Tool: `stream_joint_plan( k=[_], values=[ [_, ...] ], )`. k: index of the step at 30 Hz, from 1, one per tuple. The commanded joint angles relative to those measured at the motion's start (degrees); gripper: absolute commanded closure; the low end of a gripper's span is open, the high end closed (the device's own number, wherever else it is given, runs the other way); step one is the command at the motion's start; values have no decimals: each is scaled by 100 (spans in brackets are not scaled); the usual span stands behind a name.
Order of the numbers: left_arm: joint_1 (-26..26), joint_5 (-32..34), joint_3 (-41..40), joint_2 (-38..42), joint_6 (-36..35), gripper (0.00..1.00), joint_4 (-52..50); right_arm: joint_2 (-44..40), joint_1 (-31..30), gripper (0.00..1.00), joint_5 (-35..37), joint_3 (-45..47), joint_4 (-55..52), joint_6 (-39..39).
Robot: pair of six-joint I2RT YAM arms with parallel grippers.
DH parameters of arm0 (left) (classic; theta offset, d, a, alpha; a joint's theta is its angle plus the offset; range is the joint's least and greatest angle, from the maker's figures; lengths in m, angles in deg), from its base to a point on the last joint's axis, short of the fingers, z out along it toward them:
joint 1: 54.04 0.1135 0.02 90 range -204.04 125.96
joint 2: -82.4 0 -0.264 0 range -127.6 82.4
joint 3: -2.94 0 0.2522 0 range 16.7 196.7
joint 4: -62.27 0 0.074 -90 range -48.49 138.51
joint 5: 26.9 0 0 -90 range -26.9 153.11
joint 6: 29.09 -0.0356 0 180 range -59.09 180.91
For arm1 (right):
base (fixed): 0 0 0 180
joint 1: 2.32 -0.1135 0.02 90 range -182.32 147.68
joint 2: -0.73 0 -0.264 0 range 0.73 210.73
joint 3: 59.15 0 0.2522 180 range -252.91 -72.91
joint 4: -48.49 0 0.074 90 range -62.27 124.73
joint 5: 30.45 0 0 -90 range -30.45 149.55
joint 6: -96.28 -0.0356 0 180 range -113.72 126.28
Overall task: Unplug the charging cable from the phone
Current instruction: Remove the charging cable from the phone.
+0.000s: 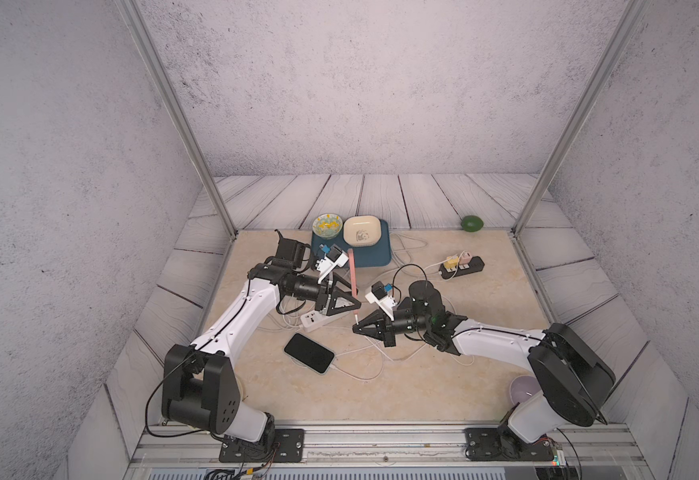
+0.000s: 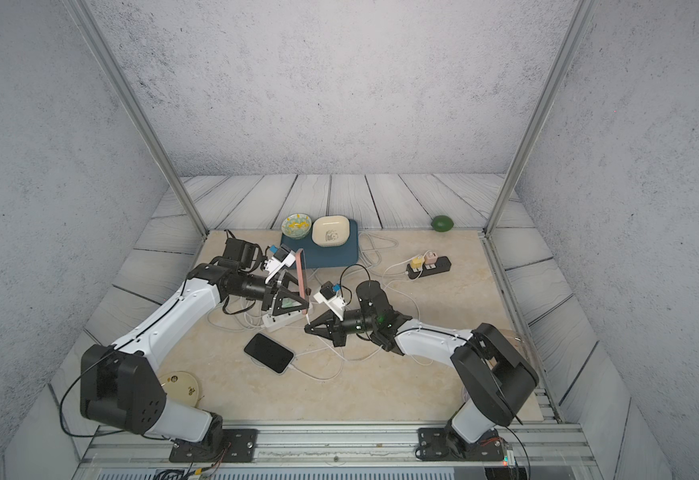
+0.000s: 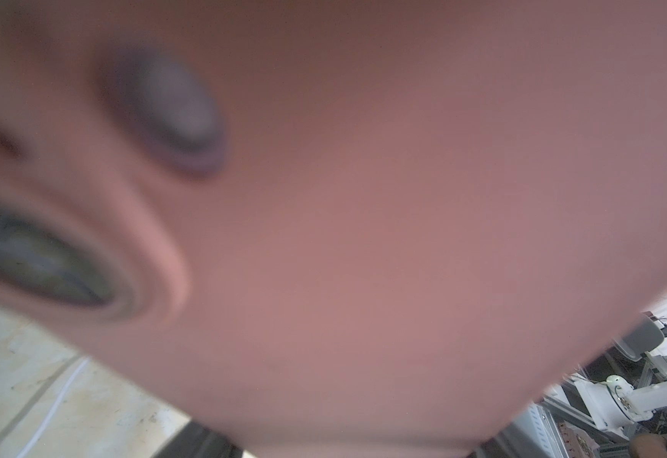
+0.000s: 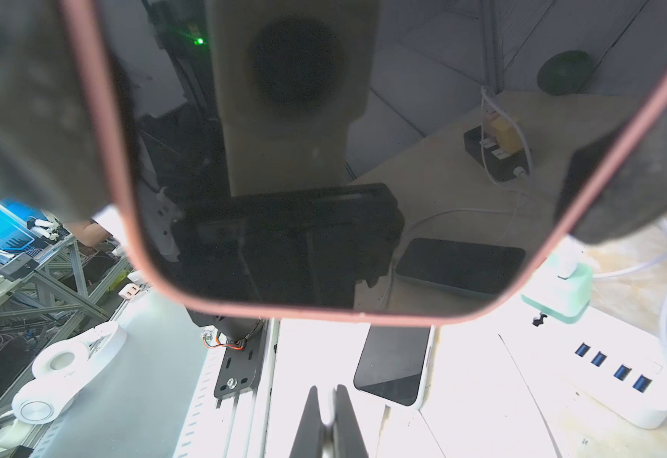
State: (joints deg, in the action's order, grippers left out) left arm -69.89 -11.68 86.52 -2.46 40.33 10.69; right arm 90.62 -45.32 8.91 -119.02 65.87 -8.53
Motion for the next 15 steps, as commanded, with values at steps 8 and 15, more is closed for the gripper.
stream_joint_plan(
  k=[8,15],
  values=[
    [56,-343,217,13,-13,100,-23,8,-4,100,52,108,87,0],
    [81,-476,285,22,110,100,-19,65,-145,100,194,128,-283,293]
  ],
)
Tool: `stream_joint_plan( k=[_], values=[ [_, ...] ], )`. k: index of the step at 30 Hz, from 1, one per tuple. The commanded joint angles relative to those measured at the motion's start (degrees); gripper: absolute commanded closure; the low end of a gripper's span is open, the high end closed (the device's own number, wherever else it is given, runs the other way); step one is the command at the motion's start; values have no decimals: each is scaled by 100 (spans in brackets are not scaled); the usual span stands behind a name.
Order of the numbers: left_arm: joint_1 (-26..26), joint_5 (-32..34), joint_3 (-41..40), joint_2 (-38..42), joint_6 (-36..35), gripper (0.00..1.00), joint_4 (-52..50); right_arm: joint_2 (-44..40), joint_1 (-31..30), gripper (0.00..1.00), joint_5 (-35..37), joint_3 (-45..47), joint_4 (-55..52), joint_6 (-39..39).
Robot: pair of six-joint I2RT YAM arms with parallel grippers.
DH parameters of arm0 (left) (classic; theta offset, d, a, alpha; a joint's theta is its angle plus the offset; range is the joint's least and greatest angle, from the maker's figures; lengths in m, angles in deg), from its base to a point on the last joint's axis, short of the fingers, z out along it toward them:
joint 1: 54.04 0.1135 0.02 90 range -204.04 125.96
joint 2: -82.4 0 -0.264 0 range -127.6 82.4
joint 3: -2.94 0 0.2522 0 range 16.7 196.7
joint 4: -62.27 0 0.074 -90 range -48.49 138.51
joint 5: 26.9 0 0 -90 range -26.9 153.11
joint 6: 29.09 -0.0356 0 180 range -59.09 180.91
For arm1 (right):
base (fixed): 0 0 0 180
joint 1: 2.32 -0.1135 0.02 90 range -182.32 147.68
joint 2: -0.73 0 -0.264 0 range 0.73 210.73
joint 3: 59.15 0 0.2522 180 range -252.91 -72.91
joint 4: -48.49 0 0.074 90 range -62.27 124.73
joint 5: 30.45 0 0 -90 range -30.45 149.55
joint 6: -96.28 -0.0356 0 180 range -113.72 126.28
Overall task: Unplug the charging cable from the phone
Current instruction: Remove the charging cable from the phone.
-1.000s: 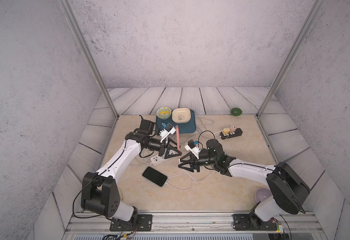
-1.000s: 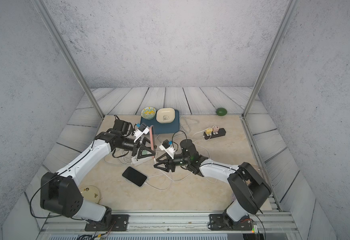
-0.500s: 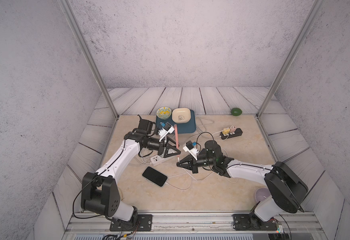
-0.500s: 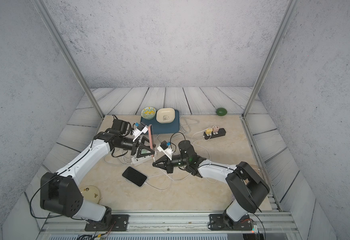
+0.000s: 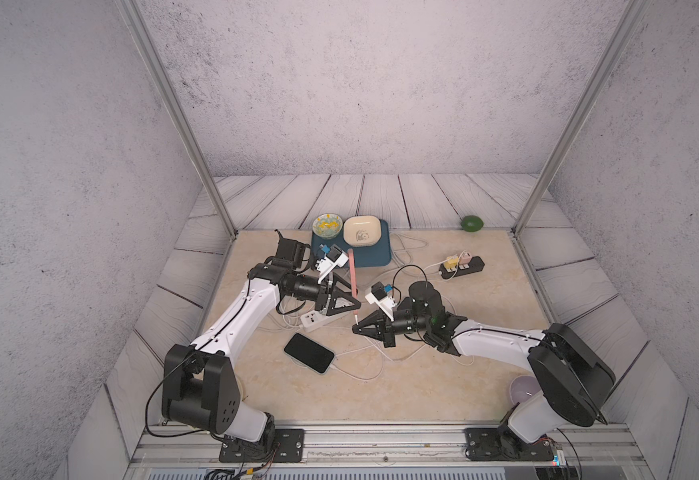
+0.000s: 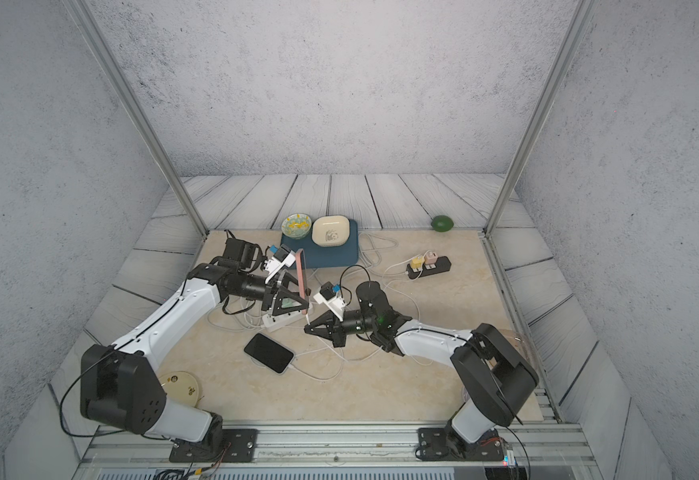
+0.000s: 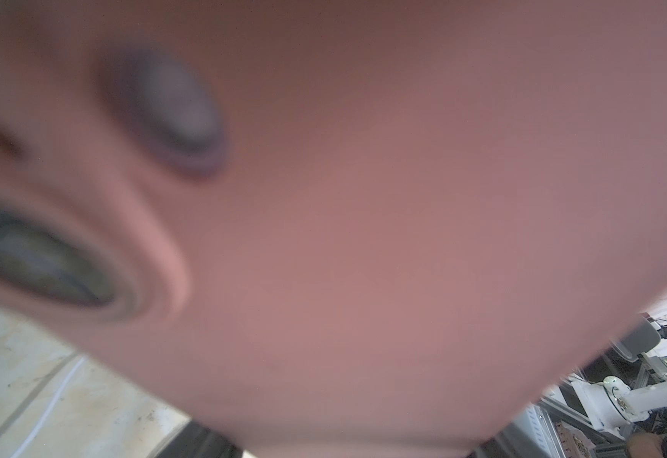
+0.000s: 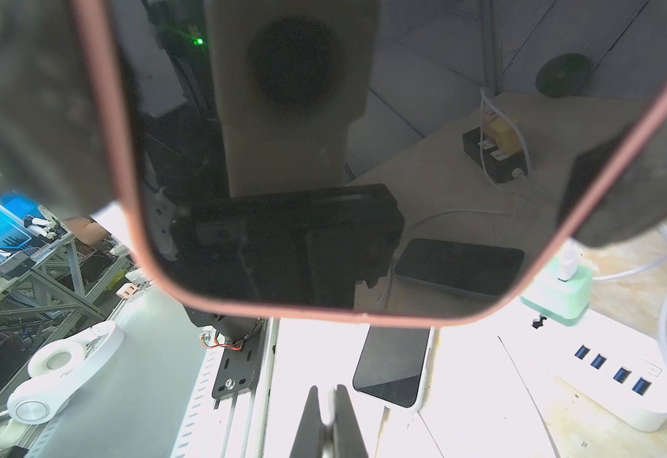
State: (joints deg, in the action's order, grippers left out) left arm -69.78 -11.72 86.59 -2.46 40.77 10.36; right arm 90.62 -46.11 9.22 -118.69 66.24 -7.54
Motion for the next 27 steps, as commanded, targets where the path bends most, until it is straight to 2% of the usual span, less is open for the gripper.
stream_joint_plan(
  k=[1,16,22,27],
  values=[
    [72,-492,284,22,83,100,10,74,-87,100,190,102,-381,244],
    [81,-591,300,66,119,100,15,81,-138,100,427,420,-173,176],
    [81,-527,274,48,-59,100,-90,-174,-124,77,556,316,-696,323],
    [76,-517,269,42,-464,100,-423,-445,-16,44,588,172,-1152,396]
  ],
)
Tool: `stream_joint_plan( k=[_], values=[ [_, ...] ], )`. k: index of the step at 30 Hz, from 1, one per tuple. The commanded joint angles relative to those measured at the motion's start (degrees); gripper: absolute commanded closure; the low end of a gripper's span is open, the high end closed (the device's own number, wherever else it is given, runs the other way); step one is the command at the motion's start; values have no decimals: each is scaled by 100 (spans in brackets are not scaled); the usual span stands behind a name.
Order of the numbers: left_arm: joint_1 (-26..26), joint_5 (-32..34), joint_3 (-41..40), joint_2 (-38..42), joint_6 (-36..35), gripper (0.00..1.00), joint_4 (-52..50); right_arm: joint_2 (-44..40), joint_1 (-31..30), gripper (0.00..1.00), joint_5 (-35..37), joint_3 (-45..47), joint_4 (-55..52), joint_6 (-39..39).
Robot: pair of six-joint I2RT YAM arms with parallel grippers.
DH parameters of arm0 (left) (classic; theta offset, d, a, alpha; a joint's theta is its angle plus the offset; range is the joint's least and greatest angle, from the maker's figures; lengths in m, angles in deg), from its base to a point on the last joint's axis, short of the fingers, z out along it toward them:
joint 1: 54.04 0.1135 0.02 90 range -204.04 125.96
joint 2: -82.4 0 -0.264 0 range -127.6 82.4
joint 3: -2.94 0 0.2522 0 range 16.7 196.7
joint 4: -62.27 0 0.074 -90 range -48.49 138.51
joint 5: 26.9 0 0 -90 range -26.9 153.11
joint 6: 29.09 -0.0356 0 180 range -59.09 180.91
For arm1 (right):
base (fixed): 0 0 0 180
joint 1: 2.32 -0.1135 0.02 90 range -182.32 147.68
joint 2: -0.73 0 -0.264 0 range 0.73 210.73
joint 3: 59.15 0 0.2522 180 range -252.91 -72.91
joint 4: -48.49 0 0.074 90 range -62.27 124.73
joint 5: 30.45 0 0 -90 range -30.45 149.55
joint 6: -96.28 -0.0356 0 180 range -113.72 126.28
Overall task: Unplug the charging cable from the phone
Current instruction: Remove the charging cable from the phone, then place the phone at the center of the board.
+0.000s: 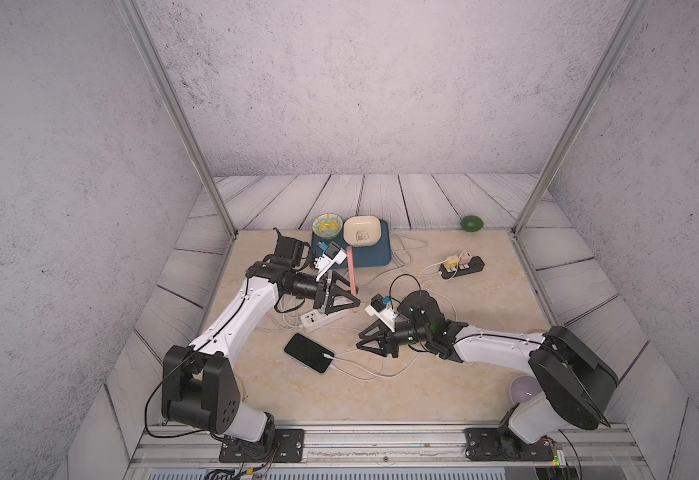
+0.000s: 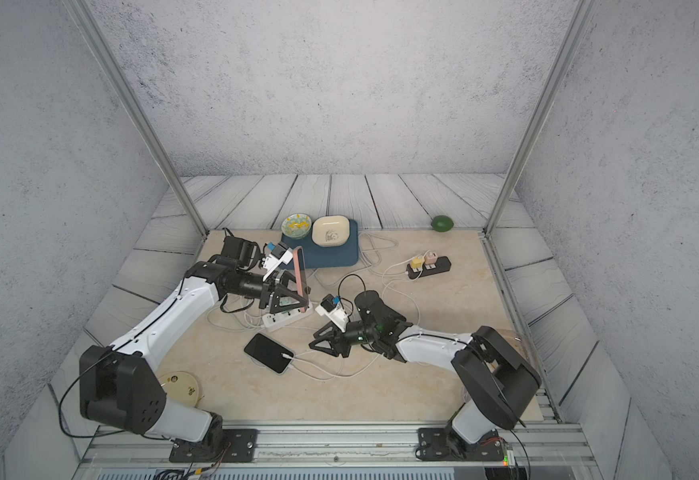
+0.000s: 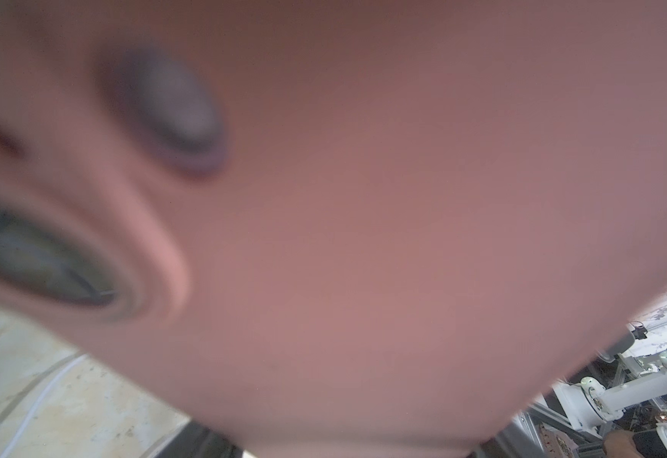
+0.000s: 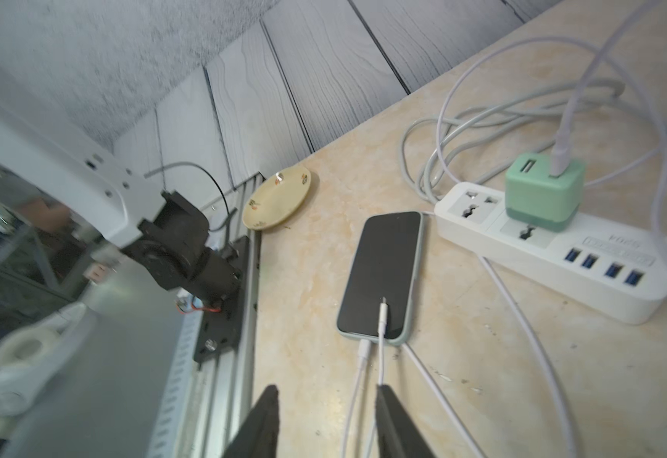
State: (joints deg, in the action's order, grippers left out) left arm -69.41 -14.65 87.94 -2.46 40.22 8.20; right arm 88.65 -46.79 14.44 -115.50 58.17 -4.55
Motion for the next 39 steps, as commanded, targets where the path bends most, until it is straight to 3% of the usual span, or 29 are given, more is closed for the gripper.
stream_joint_plan(
  k=[1,7,13,21,31,39],
  values=[
    [43,-218,135,41,-523,100,-296,-315,90,39,49,-148,-375,82],
    [35,-209,153,23,-1384,100,-1008,-756,416,14,-139,-282,-736,-2],
    [-8,-223,146,31,-2101,100,-1545,-1122,561,1,-314,-651,-1369,142],
    [-164,-148,131,-20,-2475,100,-1803,-1110,580,1,-395,-1337,-1705,-197],
    [-364,66,101,-17,-2510,100,-1799,-551,556,1,-582,-1626,-770,-1333],
    [-427,133,93,-20,-2502,100,-1761,-495,479,1,-650,-1689,-672,-1357]
  ],
)
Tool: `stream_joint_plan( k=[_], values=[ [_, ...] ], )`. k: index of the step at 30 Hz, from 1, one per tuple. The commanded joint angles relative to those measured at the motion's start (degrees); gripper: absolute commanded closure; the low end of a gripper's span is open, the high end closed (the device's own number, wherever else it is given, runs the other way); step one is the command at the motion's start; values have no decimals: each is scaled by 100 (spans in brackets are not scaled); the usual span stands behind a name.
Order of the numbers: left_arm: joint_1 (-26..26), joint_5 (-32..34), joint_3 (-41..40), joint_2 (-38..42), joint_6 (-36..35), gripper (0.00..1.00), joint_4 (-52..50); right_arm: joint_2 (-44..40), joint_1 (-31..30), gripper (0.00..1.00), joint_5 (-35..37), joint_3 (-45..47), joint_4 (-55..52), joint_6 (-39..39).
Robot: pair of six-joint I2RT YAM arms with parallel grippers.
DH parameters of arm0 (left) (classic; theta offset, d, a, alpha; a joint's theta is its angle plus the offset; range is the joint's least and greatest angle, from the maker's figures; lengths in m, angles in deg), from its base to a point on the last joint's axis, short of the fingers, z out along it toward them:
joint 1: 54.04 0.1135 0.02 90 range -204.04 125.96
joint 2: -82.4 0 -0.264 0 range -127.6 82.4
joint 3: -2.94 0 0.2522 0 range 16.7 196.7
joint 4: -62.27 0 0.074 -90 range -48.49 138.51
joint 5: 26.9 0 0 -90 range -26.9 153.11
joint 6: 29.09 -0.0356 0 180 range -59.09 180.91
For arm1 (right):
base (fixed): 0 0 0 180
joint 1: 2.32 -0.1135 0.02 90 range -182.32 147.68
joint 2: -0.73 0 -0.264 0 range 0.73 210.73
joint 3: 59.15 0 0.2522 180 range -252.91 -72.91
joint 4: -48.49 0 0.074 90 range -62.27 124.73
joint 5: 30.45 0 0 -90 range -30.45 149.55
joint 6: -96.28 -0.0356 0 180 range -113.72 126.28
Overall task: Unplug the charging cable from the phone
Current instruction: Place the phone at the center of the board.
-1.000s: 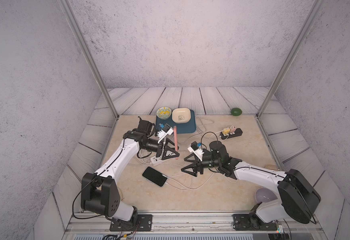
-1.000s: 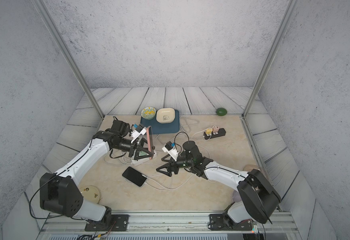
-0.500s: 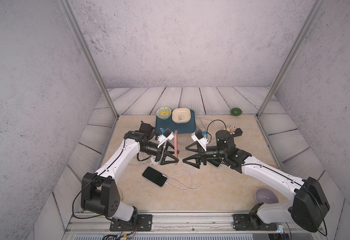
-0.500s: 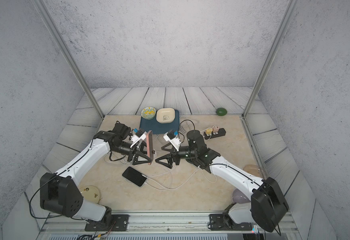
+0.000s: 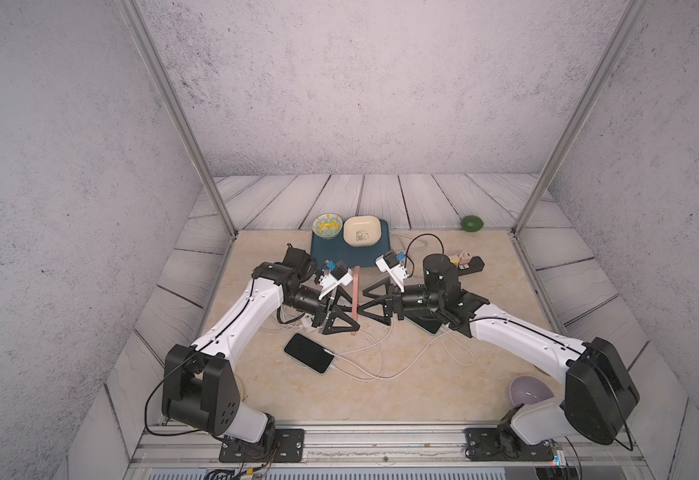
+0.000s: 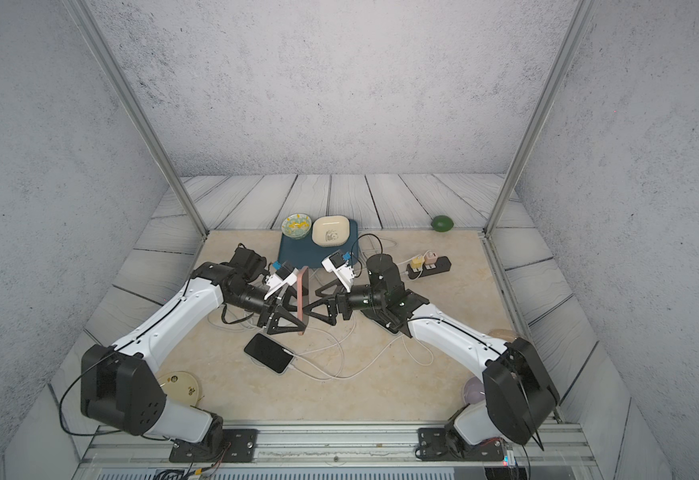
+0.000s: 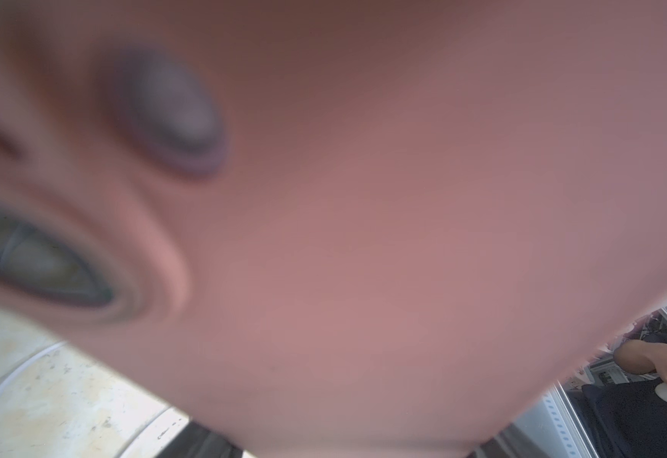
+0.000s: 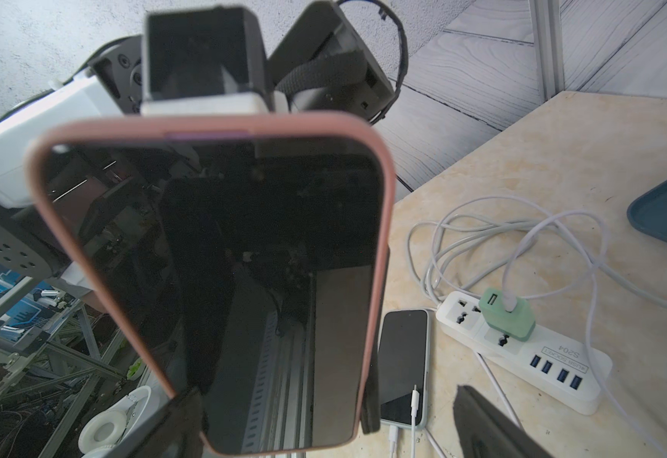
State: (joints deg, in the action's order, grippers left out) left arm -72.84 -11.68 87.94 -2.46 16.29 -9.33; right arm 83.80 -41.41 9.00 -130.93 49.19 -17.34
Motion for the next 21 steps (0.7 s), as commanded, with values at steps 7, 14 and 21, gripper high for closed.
stream_joint_plan(
  k=[7,14,21],
  values=[
    [-97,-159,109,-9,-95,100,-1,-75,-86,1,-404,-17,455,-27],
    [-114,-142,110,1,-81,100,-12,-1,-135,1,-239,-48,629,-213],
    [-132,-108,109,-11,-64,100,-1,67,-236,1,-313,-52,718,-214]
  ],
)
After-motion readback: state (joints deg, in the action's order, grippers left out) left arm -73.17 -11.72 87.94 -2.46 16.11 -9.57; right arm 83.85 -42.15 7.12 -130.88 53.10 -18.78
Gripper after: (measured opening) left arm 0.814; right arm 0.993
